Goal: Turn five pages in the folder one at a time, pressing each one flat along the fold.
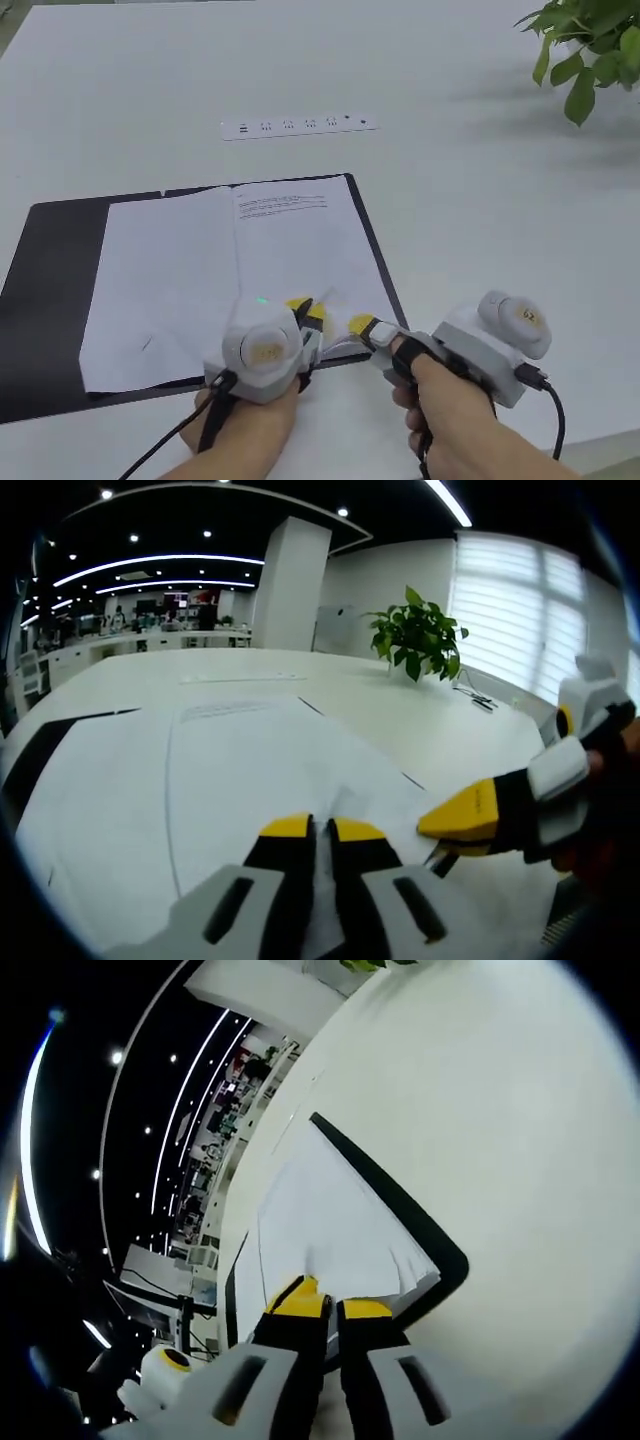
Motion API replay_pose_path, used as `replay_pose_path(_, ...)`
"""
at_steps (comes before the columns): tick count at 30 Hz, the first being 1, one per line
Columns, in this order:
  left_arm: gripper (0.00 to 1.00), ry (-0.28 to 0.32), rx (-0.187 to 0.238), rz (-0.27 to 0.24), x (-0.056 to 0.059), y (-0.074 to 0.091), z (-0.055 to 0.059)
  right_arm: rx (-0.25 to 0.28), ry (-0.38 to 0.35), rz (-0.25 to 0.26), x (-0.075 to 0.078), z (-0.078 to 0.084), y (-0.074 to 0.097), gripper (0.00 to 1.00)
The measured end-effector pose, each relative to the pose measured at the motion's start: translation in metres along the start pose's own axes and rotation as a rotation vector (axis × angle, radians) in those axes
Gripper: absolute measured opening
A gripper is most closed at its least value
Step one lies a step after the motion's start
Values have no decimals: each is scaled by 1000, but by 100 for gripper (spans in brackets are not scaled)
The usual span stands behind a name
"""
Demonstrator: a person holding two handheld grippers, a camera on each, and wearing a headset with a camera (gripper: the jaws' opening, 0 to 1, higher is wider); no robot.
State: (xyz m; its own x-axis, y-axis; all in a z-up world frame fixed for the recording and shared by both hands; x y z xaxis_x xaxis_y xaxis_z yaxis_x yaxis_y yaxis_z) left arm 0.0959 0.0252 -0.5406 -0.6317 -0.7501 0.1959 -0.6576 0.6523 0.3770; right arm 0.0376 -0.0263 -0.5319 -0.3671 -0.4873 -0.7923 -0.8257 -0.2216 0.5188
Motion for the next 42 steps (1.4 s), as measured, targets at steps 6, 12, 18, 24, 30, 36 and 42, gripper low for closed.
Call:
replay_pose_path(6,6,75,-15,13,0,1,-2,34,-33,-7,-2,-1,4,0)
replay_pose_path(12,28,132,-53,72,3,13,-10,66,-24,-43,-13,-3,12,0)
replay_pose_path(18,35,69,22,105,-8,42,-39,104,62,-110,-41,-5,23,0)
replay_pose_path(24,39,19,54,86,-30,70,-57,126,178,-170,-73,-1,29,0)
replay_pose_path(30,42,-14,76,49,-56,101,-65,144,329,-225,-106,11,30,0)
replay_pose_path(36,42,-18,93,-7,-89,130,-71,128,532,-266,-136,31,23,0)
replay_pose_path(42,42,-23,101,-57,-116,155,-71,100,837,-250,-161,56,9,0)
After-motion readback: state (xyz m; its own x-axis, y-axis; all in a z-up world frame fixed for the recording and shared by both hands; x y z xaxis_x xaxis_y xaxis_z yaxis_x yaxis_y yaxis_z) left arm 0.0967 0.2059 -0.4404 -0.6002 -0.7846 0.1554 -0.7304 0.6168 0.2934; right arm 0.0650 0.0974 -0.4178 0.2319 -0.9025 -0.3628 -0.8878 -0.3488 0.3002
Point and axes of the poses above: the centre of the closed fingertips' face, and the gripper's own axes: y roughly backward along the fingers, x roughly to its right, z roughly out of its underside, the point moved 2 cm from there along y, roughly backward along the fingers, and after that the axes turned 1 degree about -z, right-handed, at the moved point
